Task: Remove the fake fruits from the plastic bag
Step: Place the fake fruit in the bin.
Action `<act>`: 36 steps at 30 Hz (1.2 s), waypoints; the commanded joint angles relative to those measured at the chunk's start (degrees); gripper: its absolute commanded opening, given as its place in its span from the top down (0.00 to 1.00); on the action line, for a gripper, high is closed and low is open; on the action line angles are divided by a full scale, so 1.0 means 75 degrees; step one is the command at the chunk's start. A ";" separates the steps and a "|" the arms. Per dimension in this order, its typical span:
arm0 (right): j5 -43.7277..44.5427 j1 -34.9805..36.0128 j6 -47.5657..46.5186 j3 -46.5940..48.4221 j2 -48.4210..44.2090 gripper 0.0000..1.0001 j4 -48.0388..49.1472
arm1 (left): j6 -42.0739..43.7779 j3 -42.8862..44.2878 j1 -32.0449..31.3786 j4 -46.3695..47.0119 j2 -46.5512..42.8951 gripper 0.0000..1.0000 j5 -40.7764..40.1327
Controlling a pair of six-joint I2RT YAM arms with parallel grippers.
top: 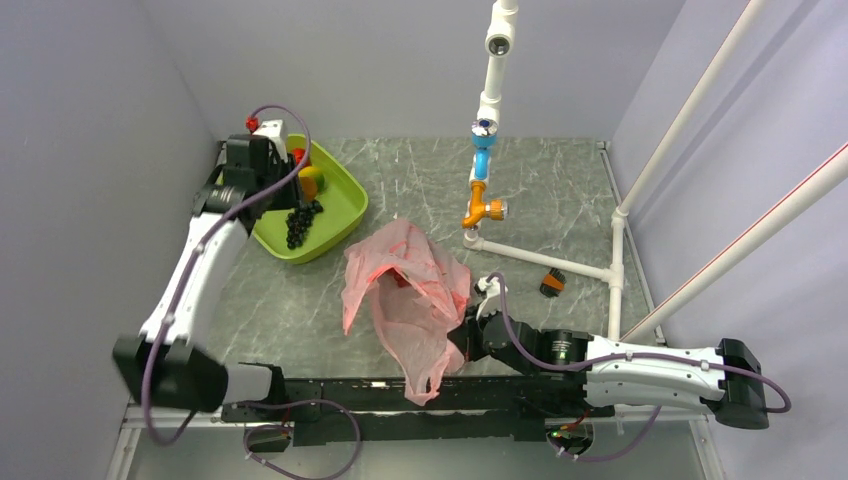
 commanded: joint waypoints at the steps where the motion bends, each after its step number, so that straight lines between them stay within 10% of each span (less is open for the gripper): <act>1: 0.0082 -0.0023 0.0071 0.0334 -0.0017 1.00 0.0059 | 0.0085 0.0540 0.0863 0.0085 0.1366 0.87 0.0464; 15: -0.0052 -0.0033 -0.0185 0.0800 0.0684 1.00 0.0086 | 0.0045 -0.0487 0.1992 0.1077 0.2323 0.75 0.0402; 26: -0.0092 -0.0029 -0.0122 0.0912 0.0536 1.00 -0.0059 | 0.0027 -0.0474 0.2179 0.1030 0.2584 0.16 0.0192; 36: 0.0105 -0.0041 -0.0227 0.0890 0.0487 1.00 -0.0282 | 0.0061 -0.1478 0.1939 0.1999 0.0632 0.15 0.1810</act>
